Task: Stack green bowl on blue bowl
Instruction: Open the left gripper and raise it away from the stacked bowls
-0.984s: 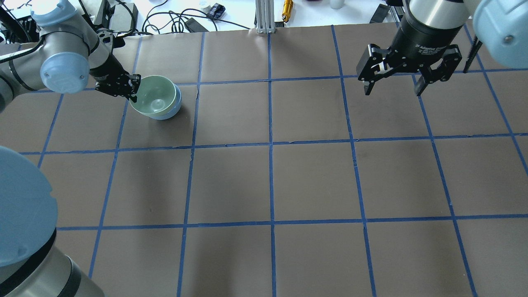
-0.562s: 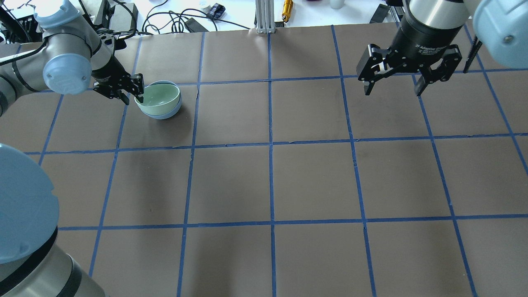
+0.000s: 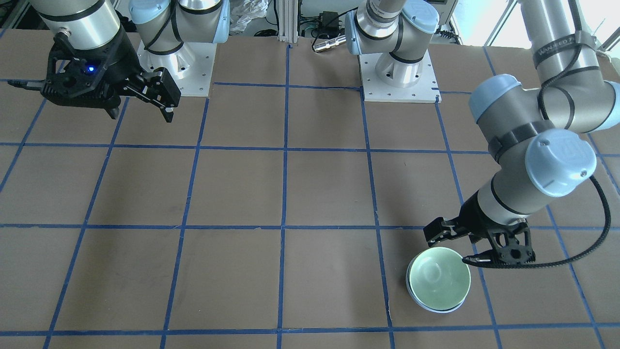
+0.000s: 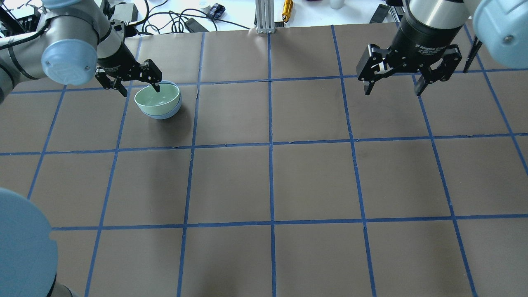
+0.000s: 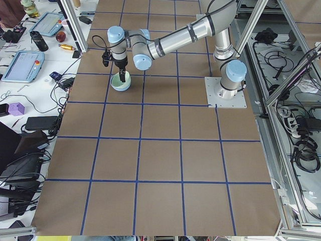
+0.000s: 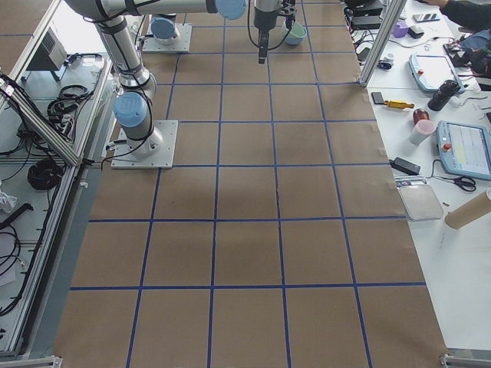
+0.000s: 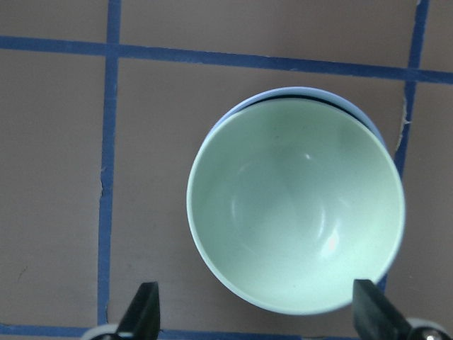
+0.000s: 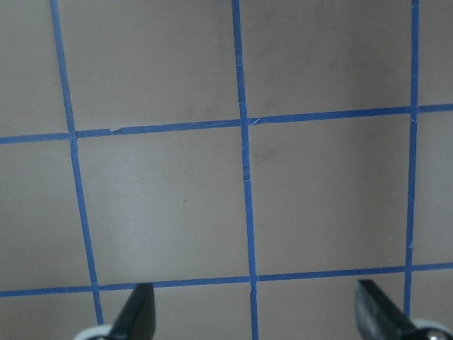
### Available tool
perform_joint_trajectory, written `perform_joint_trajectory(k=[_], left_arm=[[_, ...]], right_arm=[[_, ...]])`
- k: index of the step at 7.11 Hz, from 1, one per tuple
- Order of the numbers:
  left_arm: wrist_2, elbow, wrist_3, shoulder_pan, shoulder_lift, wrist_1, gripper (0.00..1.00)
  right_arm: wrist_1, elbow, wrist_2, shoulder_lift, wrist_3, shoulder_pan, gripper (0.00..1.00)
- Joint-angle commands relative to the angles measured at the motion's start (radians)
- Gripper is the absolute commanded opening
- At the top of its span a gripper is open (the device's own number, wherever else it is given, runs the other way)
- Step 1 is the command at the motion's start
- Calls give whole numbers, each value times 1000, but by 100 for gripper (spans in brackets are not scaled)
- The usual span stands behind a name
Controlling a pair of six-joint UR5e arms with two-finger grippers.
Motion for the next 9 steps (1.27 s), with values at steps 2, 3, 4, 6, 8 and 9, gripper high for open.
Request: perform_joint_trajectory(k=[2,3,4,6,8,9], left_arm=[[-1,-1,-148,-102,207,-291,100],[2,-17,-148,-116,263,-297,100],[1,-17,-148,-120,310,-297,100],[1,-21,-145,-121,354,-300,100],[1,-21,-145,-121,366,-298,100],[1,-22,-145,-121,366,-300,100]], right_arm=[[0,-1,0,0,1,0,100],[0,-1,0,0,1,0,100],[0,1,0,0,0,0,100],[0,-1,0,0,1,0,100],[0,-1,0,0,0,0,100],[-1,1,0,0,1,0,100]])
